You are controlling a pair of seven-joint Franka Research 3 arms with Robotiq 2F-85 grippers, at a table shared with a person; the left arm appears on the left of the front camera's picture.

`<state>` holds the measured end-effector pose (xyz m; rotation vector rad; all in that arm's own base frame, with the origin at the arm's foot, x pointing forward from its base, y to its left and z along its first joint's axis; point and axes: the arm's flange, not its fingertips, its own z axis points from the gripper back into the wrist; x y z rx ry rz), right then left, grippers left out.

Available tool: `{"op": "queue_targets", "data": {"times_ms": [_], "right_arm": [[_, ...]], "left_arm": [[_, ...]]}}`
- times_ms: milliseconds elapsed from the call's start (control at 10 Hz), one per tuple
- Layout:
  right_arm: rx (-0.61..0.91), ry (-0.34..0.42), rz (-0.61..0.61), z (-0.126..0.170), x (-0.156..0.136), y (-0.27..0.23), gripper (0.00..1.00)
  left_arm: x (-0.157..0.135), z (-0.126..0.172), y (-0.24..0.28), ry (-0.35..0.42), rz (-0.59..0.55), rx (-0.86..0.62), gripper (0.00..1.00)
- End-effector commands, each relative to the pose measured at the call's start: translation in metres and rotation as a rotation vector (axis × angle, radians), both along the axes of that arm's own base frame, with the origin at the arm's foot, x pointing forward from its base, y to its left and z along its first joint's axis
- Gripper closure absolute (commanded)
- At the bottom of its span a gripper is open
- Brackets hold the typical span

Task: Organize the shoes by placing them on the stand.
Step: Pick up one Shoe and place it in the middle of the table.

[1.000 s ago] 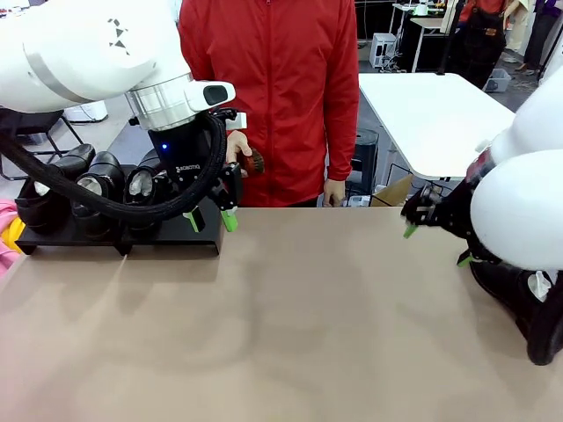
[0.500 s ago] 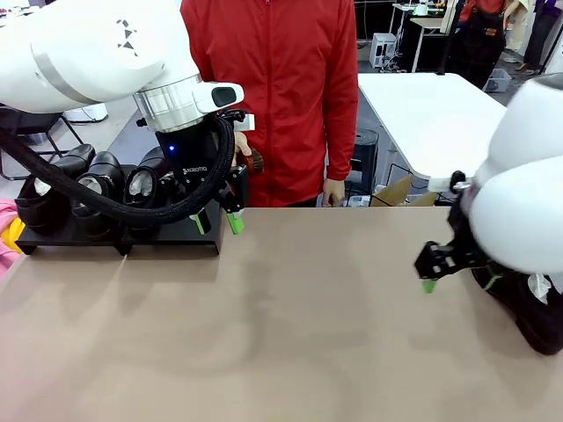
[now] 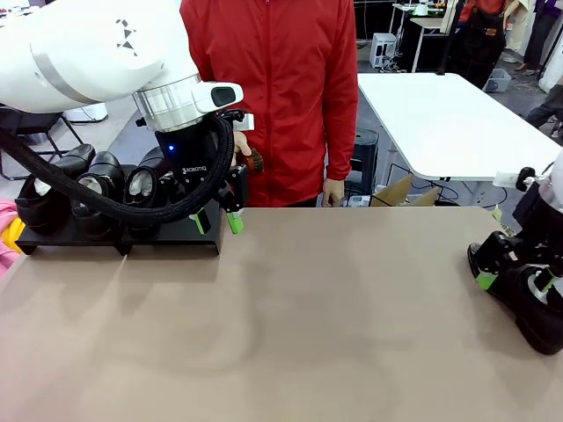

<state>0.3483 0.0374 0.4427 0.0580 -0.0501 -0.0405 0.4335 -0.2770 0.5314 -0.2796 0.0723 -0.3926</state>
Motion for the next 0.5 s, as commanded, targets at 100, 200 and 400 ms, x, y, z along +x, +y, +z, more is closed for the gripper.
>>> {"op": "queue_targets", "data": {"times_ms": [100, 200, 400], "right_arm": [[0.0, 0.0, 0.0, 0.0, 0.0, 0.0, 0.0], [-0.004, 0.028, 0.003, -0.012, 0.009, -0.007, 0.0], [-0.057, 0.05, -0.03, -0.031, 0.021, -0.031, 0.0]], "left_arm": [[-0.001, 0.002, 0.002, 0.002, 0.004, -0.005, 0.39], [-0.001, 0.002, 0.002, 0.002, 0.004, -0.005, 0.39], [-0.001, 0.002, 0.002, 0.002, 0.004, -0.005, 0.39]]}}
